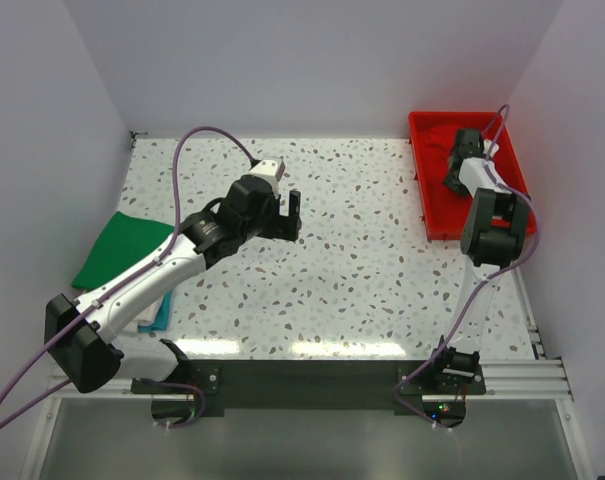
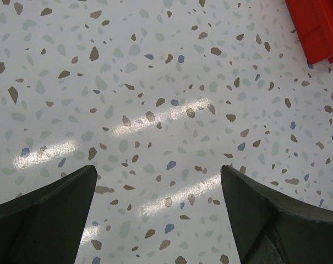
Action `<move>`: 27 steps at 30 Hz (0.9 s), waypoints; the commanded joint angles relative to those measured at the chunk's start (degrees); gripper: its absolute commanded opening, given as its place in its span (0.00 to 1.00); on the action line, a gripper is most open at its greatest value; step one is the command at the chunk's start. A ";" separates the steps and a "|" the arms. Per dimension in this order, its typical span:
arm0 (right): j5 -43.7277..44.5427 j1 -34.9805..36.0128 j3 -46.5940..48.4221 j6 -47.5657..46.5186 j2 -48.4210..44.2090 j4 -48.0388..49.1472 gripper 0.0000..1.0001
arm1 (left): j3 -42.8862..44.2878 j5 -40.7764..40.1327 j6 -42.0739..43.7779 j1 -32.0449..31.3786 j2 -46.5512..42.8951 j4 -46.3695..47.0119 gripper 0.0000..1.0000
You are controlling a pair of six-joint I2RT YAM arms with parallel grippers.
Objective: Fold and stack the t-shirts
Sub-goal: Grab the tshirt from the pile
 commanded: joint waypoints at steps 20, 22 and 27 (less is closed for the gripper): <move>-2.41 2.20 -2.28 -2.46 -21.06 6.67 0.00 | 0.55 0.03 1.28 0.17 -0.45 1.14 1.00; -1.72 4.12 -2.01 -3.69 -25.27 7.38 0.00 | 0.46 0.12 1.19 0.25 -0.45 1.31 1.00; 2.68 12.45 3.34 -8.68 -33.55 7.82 0.00 | 0.72 0.03 0.75 0.43 -0.71 1.58 1.00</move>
